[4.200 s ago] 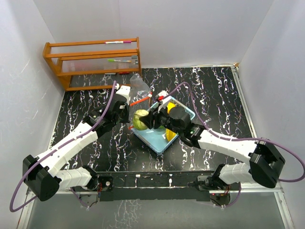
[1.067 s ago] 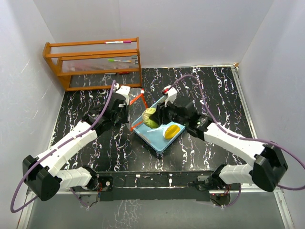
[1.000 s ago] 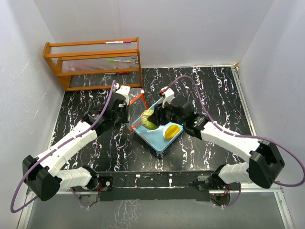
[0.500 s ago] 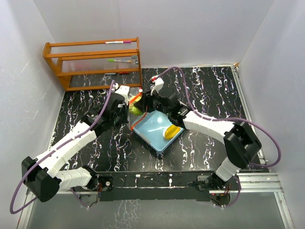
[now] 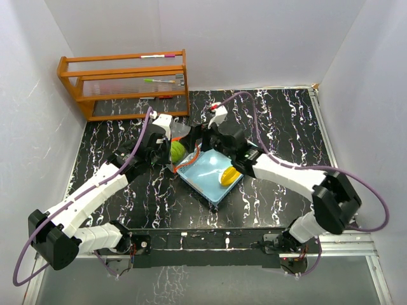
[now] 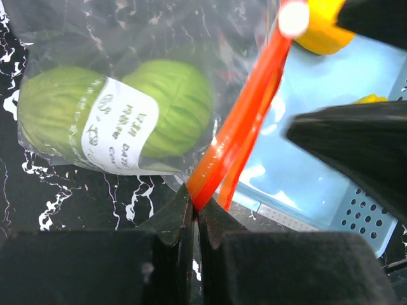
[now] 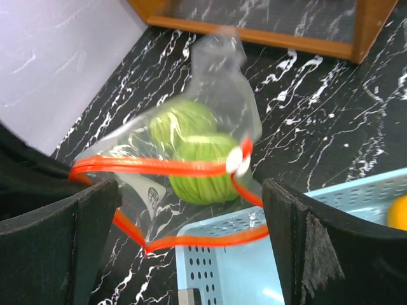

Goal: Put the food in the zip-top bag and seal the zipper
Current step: Place the fake vegetable in the zipper food storage bag, then pick up the fake vegetable from the bin.

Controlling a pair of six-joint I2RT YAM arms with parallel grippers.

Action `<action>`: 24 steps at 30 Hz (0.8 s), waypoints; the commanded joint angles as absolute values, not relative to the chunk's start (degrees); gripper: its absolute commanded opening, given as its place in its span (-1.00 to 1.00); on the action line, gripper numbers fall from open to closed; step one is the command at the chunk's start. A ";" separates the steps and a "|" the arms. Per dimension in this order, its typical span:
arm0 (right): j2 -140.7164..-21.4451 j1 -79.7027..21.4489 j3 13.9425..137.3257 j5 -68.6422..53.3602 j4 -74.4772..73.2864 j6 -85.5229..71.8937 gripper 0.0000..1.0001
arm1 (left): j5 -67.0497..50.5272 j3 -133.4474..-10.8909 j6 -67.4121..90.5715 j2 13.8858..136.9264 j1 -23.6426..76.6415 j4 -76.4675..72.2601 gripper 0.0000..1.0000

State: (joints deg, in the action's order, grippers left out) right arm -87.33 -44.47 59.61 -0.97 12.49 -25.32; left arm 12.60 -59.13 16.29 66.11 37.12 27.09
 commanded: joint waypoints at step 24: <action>-96.52 -40.03 64.55 30.59 -5.34 -4.96 0.97 | 12.24 -60.56 15.44 63.72 36.65 27.66 -1.00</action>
State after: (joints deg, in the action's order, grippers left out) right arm -95.72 -40.69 60.34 26.09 -10.39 -10.85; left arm 12.60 -60.64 15.59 66.08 36.86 28.36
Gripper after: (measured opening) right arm 0.984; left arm 0.009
